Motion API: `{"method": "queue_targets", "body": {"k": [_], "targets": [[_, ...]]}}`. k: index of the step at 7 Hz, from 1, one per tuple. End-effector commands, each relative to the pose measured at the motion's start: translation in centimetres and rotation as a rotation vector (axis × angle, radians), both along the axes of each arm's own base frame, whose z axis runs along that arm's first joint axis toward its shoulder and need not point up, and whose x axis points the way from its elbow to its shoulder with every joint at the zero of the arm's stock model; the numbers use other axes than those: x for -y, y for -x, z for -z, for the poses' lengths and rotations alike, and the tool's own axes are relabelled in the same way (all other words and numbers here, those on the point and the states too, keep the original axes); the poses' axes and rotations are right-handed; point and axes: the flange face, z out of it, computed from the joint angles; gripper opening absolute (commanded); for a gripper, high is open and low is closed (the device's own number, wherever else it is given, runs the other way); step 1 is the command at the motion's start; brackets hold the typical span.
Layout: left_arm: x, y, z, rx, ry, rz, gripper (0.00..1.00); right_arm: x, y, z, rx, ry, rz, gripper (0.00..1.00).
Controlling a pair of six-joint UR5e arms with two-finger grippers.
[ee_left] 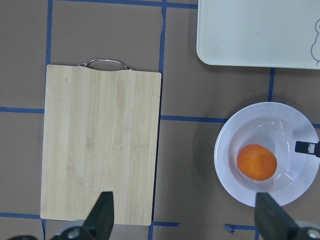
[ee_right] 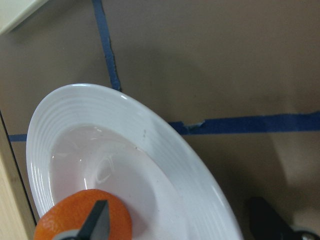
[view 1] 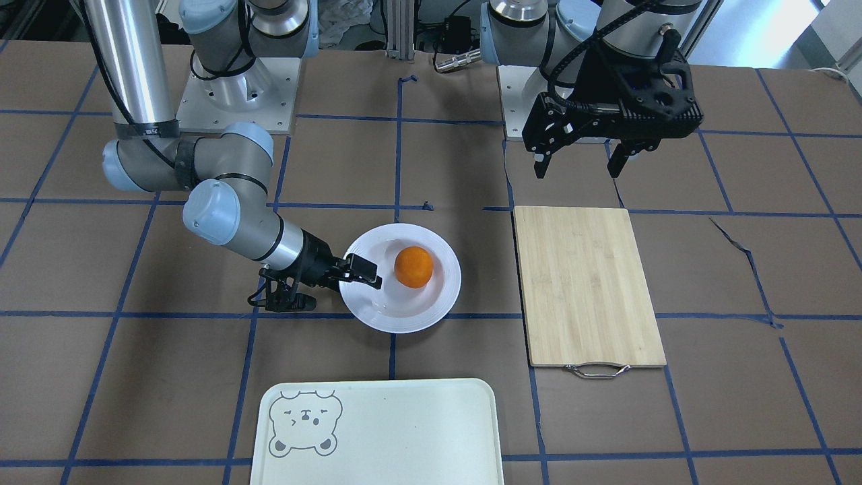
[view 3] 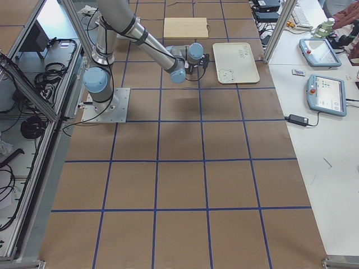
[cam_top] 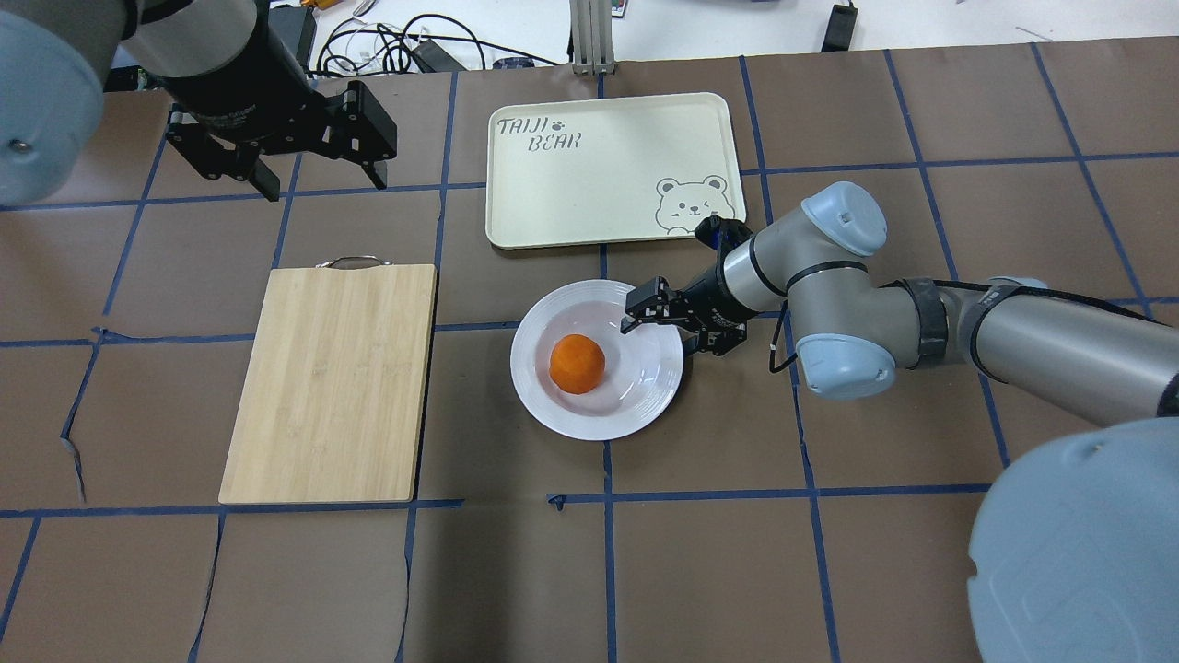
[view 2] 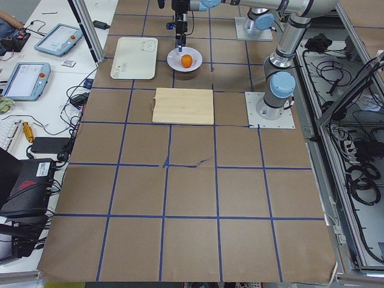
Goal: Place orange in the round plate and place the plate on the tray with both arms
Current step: 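Lower the right gripper to the bowl rim nearest it, then grip the bowl rim with the right gripper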
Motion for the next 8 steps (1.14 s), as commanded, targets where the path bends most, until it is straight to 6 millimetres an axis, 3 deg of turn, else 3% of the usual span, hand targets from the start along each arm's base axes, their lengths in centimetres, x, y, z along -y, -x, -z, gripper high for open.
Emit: {"method": "queue_targets", "body": {"k": [1,2,3,5,6,8], "targets": [[0.0,0.0,0.0,0.0,0.0,0.0,1.0,-0.3,-1.3,0.0,0.004,0.005,-0.016,0.61],[0.0,0.0,0.0,-0.001,0.0,0.0,1.0,-0.5,-1.4,0.1,0.002,0.0,-0.016,0.32],[0.0,0.0,0.0,-0.001,0.0,0.0,1.0,-0.8,-1.8,0.3,-0.006,-0.004,-0.029,0.14],[-0.1,-0.1,-0.2,-0.001,0.003,-0.002,1.0,-0.8,-1.5,0.2,-0.075,0.007,-0.029,0.01],[-0.1,0.0,-0.1,0.0,0.002,0.0,1.0,-0.6,-1.2,0.0,-0.071,0.015,-0.028,0.0],[-0.1,-0.1,-0.1,0.0,0.002,-0.002,1.0,0.3,0.2,-3.5,-0.064,0.074,0.011,0.0]]}}
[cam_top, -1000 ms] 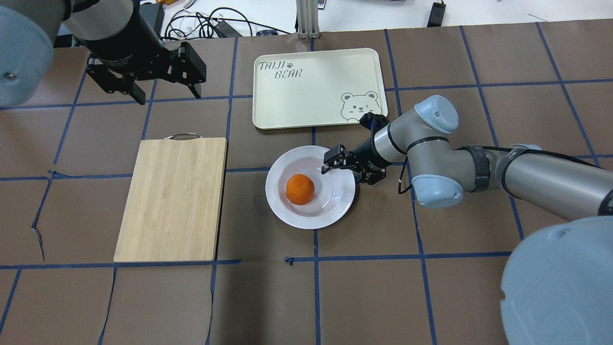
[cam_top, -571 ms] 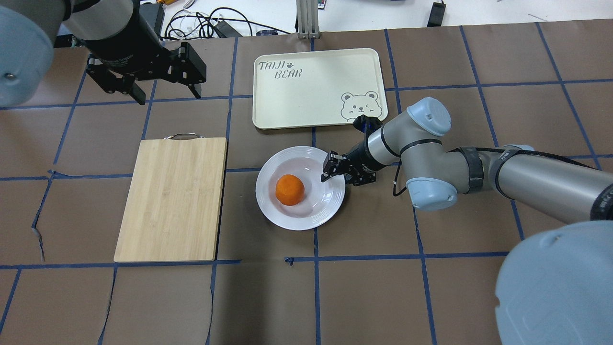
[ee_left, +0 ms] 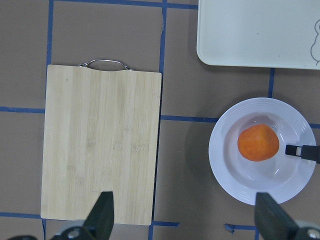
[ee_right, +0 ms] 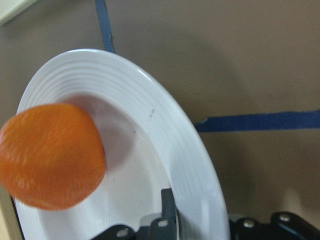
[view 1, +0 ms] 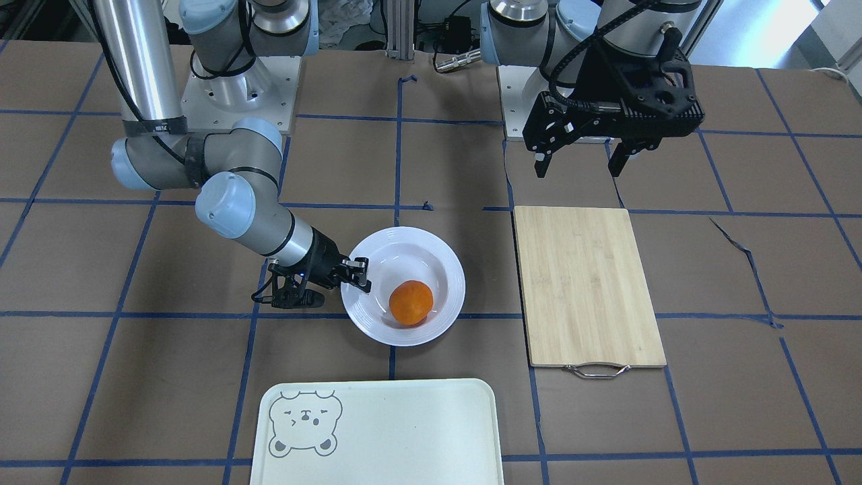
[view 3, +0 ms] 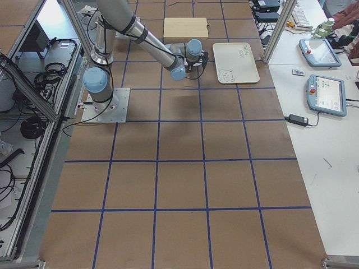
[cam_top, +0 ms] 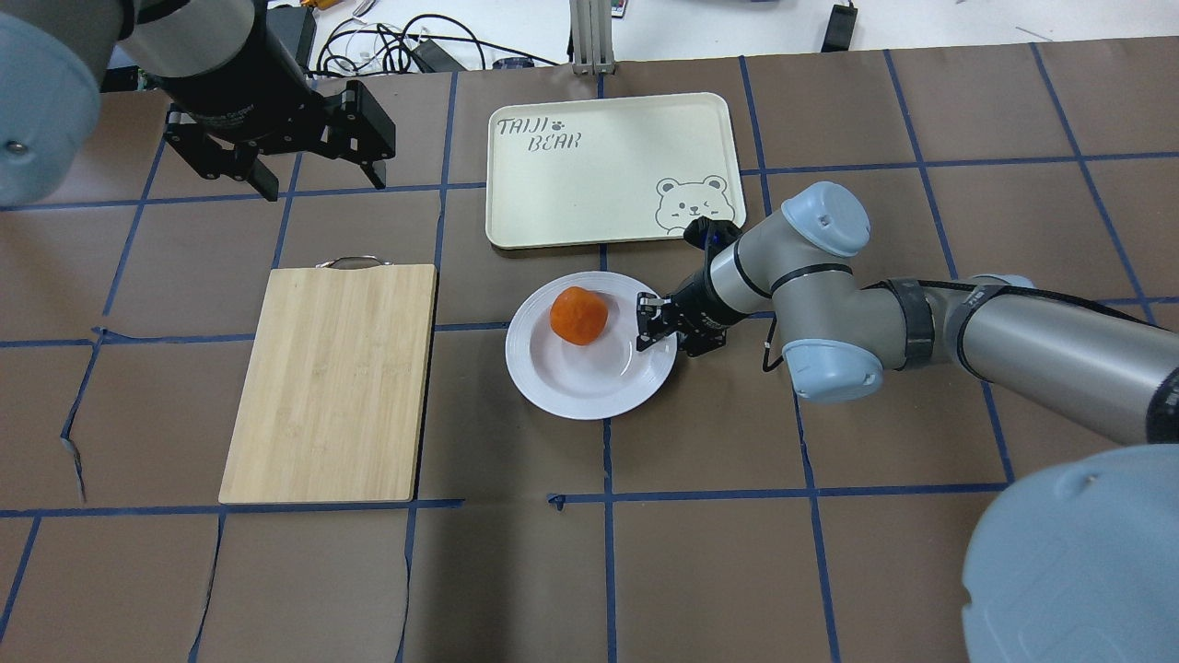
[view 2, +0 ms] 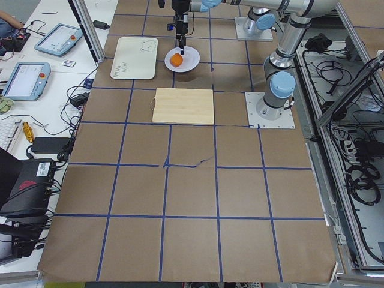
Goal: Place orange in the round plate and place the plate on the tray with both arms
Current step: 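Grip the bowl rim with the right gripper, then slide the bowl with the right gripper onto the cream tray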
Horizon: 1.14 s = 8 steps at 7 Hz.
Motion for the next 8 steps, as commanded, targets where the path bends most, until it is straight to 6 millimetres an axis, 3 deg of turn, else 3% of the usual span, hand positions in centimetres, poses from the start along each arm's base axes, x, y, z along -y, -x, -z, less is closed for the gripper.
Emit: {"method": "queue_targets", "body": {"k": [1,3,4,5,6,7,8], "targets": [[0.0,0.0,-0.1,0.0,0.001,0.0,1.0,1.5,1.8,-3.1,0.002,0.051,0.046,0.0],[0.0,0.0,0.0,0.0,0.0,0.0,1.0,4.6,3.2,-5.9,0.028,0.109,0.099,0.0],[0.0,-0.1,-0.1,0.0,0.003,-0.002,1.0,7.6,3.9,-8.1,0.035,0.133,0.167,0.0],[-0.1,0.0,-0.1,0.0,0.001,-0.001,1.0,11.7,4.2,-8.5,0.028,0.171,0.178,0.0],[-0.1,0.1,-0.1,-0.001,0.001,0.0,1.0,16.4,4.2,-8.2,0.029,0.21,0.179,0.01],[-0.1,0.0,-0.1,0.0,0.001,0.0,1.0,20.5,4.3,-6.5,0.031,0.226,0.18,0.01],[-0.1,0.0,-0.1,0.0,0.001,0.003,1.0,22.7,4.2,-4.0,0.028,0.215,0.188,0.01]]}}
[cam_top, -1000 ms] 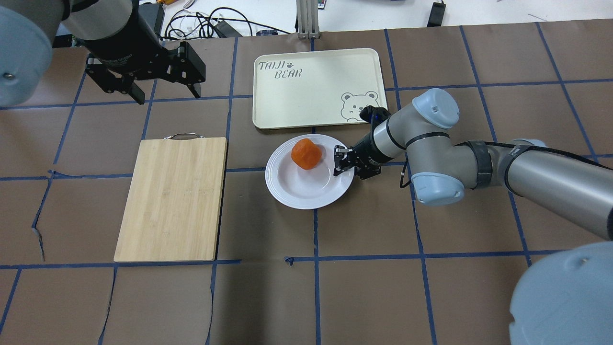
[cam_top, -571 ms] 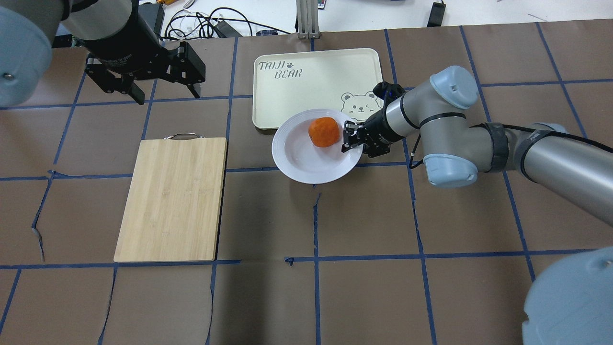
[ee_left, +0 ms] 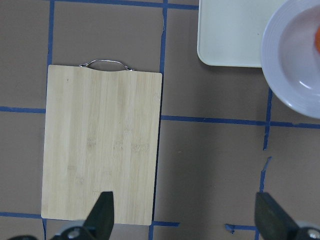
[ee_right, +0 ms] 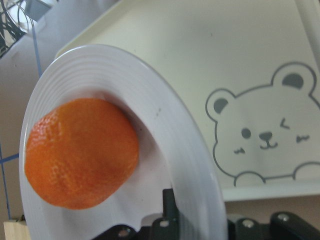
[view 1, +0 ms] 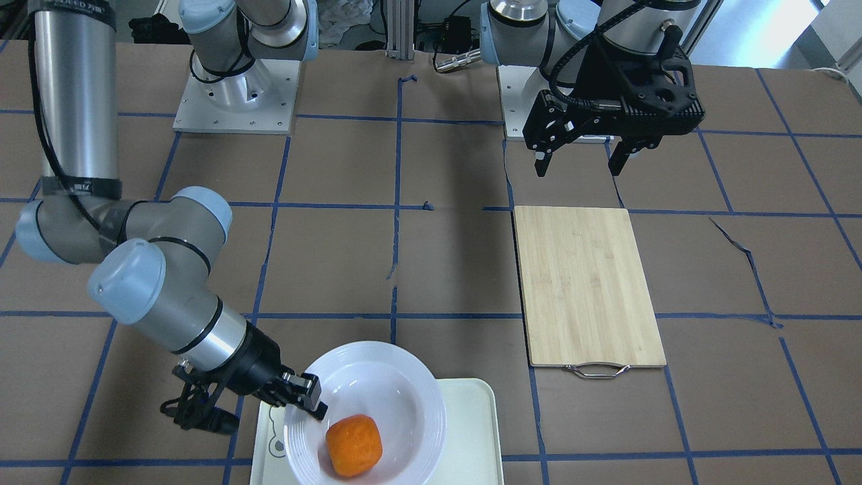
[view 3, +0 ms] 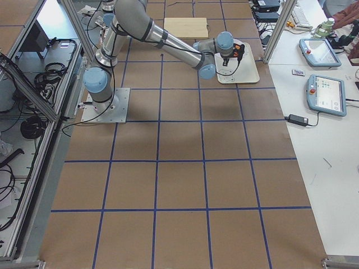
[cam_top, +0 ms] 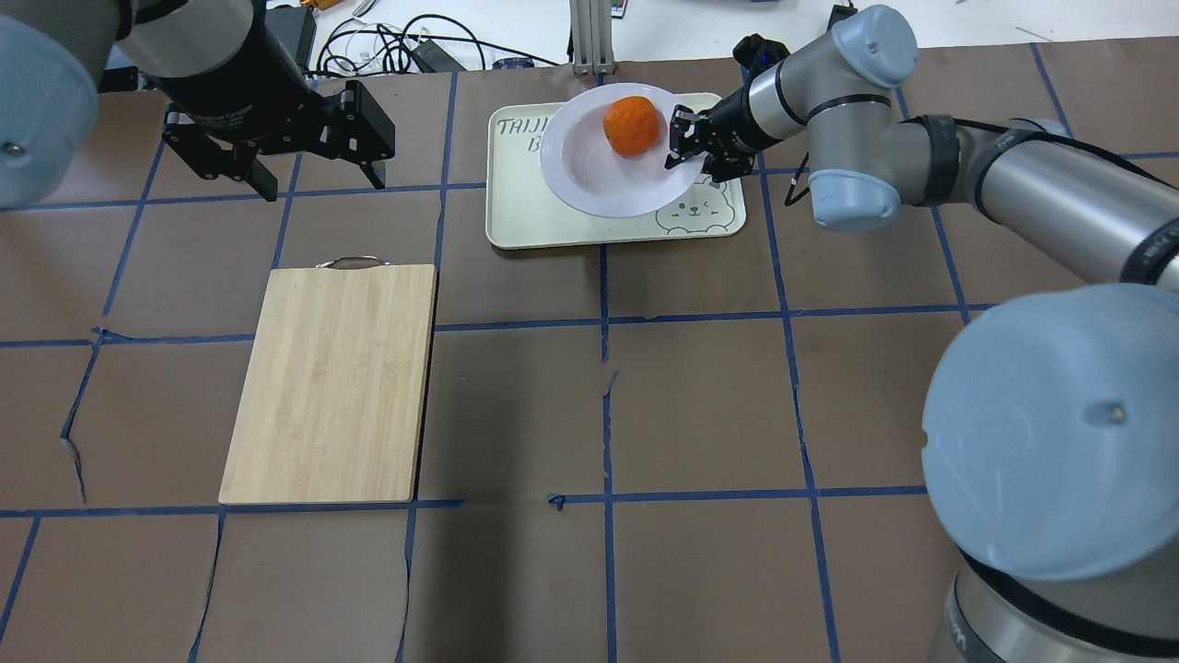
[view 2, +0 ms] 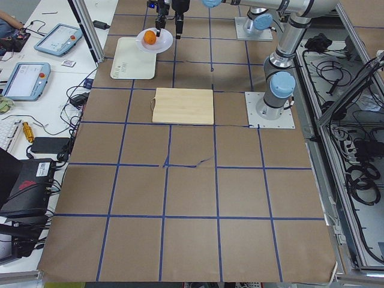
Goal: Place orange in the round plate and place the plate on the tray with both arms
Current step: 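Slide the bowl with the right gripper onto the cream tray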
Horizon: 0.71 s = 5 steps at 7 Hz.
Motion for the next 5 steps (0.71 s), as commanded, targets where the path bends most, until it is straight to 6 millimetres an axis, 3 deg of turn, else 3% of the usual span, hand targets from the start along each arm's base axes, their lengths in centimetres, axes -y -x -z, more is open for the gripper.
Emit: {"method": "queue_targets", "body": {"k": [1,2,3,4,5], "targets": [[0.0,0.0,0.0,-0.001,0.0,0.001,1.0,4.0,0.0,3.6,-0.002,-0.004,0.009,0.01],[0.0,0.0,0.0,0.0,0.0,0.001,1.0,4.2,0.0,5.3,-0.008,-0.022,0.01,0.02],[0.0,0.0,0.0,0.0,0.0,0.003,1.0,4.3,0.0,5.5,-0.011,-0.025,0.012,0.12],[0.0,0.0,0.0,-0.001,0.0,0.0,1.0,4.1,0.0,5.9,-0.008,-0.035,0.019,0.27],[0.0,0.1,0.0,-0.001,0.0,0.003,1.0,4.2,0.0,5.6,-0.009,-0.031,0.02,0.55]]}}
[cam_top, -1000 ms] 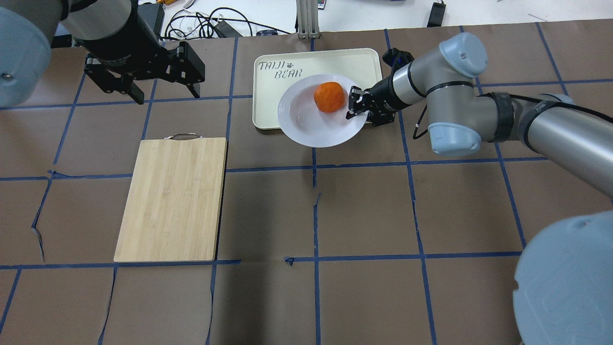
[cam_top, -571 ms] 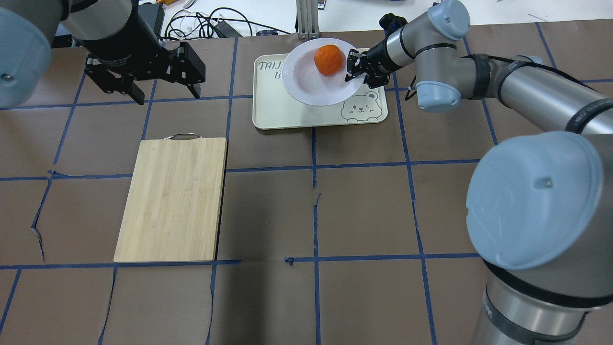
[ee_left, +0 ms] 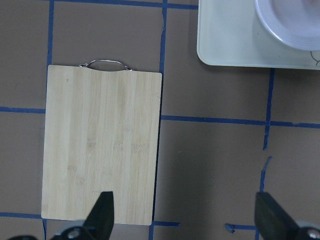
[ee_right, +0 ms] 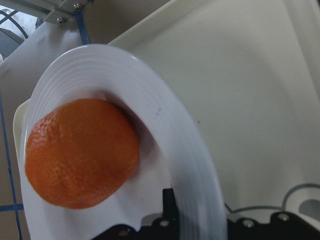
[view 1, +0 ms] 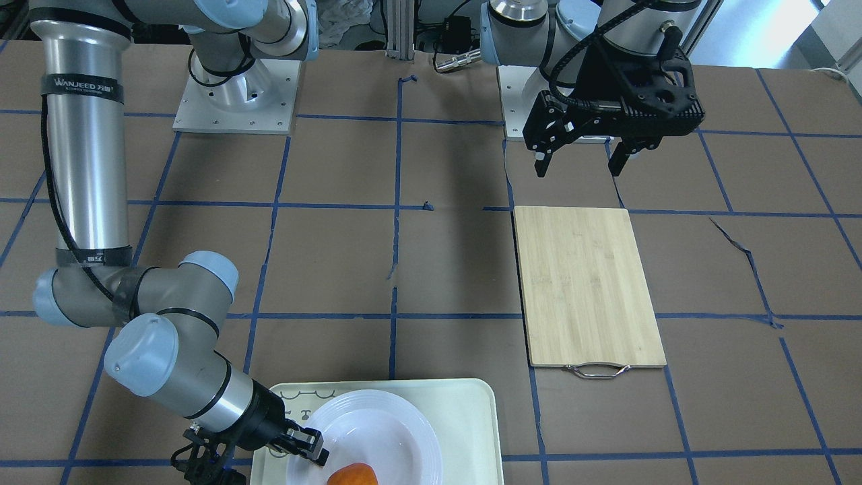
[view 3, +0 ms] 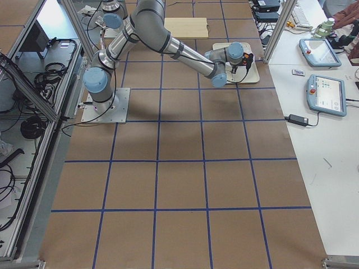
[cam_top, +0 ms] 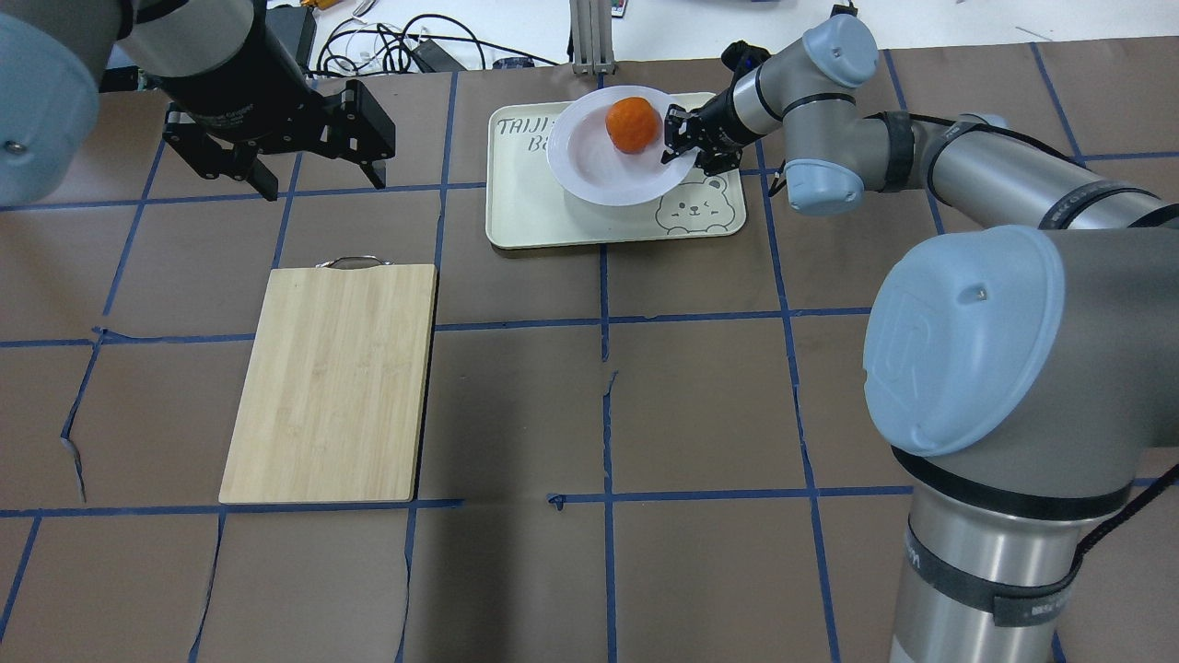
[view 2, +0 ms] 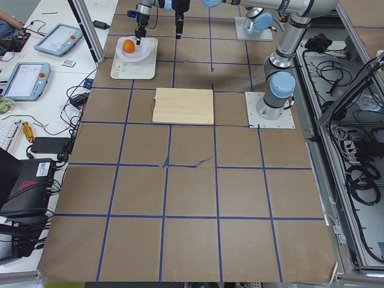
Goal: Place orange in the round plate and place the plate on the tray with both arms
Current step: 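Slide the bowl with the right gripper onto the cream tray, then release the bowl rim and lift the right gripper away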
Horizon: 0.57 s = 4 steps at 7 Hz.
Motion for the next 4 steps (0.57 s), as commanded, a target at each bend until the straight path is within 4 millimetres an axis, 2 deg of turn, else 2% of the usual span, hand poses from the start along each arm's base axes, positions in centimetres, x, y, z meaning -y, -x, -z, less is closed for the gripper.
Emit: {"method": "queue_targets", "body": {"k": [1,2,3,4], "targets": [[0.0,0.0,0.0,-0.001,0.0,0.0,1.0,0.6,0.4,-0.7,-0.034,0.019,0.012,0.75],[0.0,0.0,-0.1,-0.001,0.003,0.0,1.0,1.3,1.3,-1.5,-0.115,0.046,0.033,0.85],[0.0,0.1,-0.1,-0.001,0.005,0.0,1.0,2.2,2.3,-3.2,-0.174,0.097,0.009,0.92],[0.2,0.0,-0.2,-0.001,0.015,-0.001,1.0,2.4,4.3,-4.4,-0.269,0.094,-0.015,0.97]]}}
